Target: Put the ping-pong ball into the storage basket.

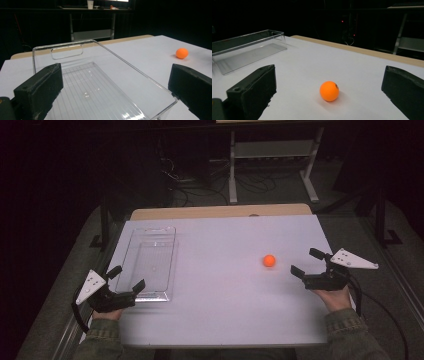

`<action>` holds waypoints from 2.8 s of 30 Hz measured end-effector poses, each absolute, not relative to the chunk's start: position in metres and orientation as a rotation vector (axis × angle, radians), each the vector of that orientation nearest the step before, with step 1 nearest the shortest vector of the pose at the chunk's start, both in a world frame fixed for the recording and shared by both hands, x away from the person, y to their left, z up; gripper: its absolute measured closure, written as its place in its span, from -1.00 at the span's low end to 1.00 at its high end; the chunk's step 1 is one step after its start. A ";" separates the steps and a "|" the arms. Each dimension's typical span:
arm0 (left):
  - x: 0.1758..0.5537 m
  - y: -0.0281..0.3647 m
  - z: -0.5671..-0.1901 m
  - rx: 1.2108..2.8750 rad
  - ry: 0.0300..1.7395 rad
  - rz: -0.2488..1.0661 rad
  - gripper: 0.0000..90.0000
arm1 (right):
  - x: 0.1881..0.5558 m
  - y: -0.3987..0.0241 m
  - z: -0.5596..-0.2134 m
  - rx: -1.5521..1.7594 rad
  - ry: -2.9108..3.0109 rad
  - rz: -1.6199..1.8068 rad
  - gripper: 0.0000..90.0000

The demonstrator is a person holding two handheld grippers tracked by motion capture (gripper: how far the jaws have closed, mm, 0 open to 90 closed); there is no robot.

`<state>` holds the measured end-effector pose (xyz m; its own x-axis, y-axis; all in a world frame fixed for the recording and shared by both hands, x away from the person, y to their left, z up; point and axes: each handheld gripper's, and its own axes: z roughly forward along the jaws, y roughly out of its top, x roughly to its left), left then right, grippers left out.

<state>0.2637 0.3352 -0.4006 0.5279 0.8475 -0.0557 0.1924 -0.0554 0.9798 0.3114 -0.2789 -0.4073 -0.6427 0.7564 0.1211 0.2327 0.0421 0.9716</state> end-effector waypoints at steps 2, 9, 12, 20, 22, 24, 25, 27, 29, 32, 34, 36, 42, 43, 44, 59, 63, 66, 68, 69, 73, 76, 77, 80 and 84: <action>0.264 0.336 -0.400 1.567 0.919 0.676 -1.00 | 0.313 -0.278 -0.408 0.993 1.901 1.632 -1.00; 0.265 0.337 -0.397 1.571 0.924 0.666 -1.00 | 0.311 -0.268 -0.411 0.947 1.960 1.580 -1.00; 0.266 0.337 -0.397 1.571 0.932 0.663 -1.00 | 0.312 -0.269 -0.411 0.951 1.953 1.587 -1.00; 0.268 0.330 -0.393 1.614 0.917 0.664 -1.00 | 0.313 -0.269 -0.412 0.956 1.945 1.595 -1.00; 0.269 0.328 -0.392 1.622 0.913 0.663 -1.00 | 0.313 -0.268 -0.413 0.951 1.951 1.592 -1.00; 0.270 0.327 -0.391 1.629 0.909 0.661 -1.00 | 0.313 -0.267 -0.413 0.948 1.948 1.595 -1.00; 0.271 0.326 -0.390 1.632 0.908 0.659 -1.00 | 0.313 -0.267 -0.413 0.948 1.947 1.597 -1.00; 0.272 0.325 -0.388 1.643 0.900 0.659 -1.00 | 0.313 -0.267 -0.413 0.946 1.946 1.597 -1.00; 0.273 0.324 -0.385 1.652 0.895 0.657 -1.00 | 0.313 -0.267 -0.413 0.945 1.945 1.598 -1.00; 0.274 0.322 -0.381 1.658 0.885 0.653 -1.00 | 0.313 -0.267 -0.413 0.943 1.942 1.597 -1.00; 0.276 0.320 -0.378 1.660 0.878 0.652 -1.00 | 0.313 -0.267 -0.412 0.940 1.942 1.597 -1.00; 0.276 0.319 -0.377 1.668 0.875 0.654 -1.00 | 0.312 -0.267 -0.412 0.939 1.942 1.599 -1.00; 0.279 0.314 -0.373 1.696 0.862 0.651 -1.00 | 0.312 -0.265 -0.413 0.941 1.952 1.588 -1.00; 0.280 0.314 -0.373 1.698 0.861 0.651 -1.00 | 0.313 -0.265 -0.413 0.939 1.954 1.587 -1.00; 0.281 0.314 -0.370 1.698 0.858 0.643 -1.00 | 0.313 -0.265 -0.414 0.938 1.956 1.586 -1.00; 0.290 0.302 -0.359 1.749 0.828 0.627 -1.00 | 0.312 -0.264 -0.413 0.932 1.956 1.592 -1.00; 0.292 0.300 -0.358 1.759 0.831 0.624 -1.00 | 0.312 -0.265 -0.413 0.929 1.952 1.592 -1.00; 0.294 0.299 -0.357 1.767 0.829 0.625 -1.00 | 0.312 -0.266 -0.413 0.934 1.948 1.598 -1.00; 0.295 0.298 -0.356 1.771 0.825 0.624 -1.00 | 0.312 -0.266 -0.413 0.933 1.949 1.599 -1.00; 0.296 0.297 -0.355 1.775 0.825 0.623 -1.00 | 0.312 -0.266 -0.413 0.932 1.948 1.601 -1.00; 0.299 0.293 -0.351 1.788 0.811 0.622 -1.00 | 0.311 -0.266 -0.413 0.931 1.947 1.602 -1.00; 0.300 0.291 -0.349 1.796 0.804 0.622 -1.00 | 0.311 -0.266 -0.413 0.928 1.946 1.609 -1.00; 0.302 0.288 -0.347 1.805 0.798 0.621 -1.00 | 0.311 -0.266 -0.412 0.926 1.947 1.609 -1.00; 0.306 0.284 -0.345 1.817 0.794 0.618 -1.00 | 0.311 -0.266 -0.412 0.925 1.948 1.612 -1.00; 0.310 0.279 -0.342 1.830 0.780 0.612 -1.00 | 0.311 -0.266 -0.412 0.922 1.949 1.612 -1.00</action>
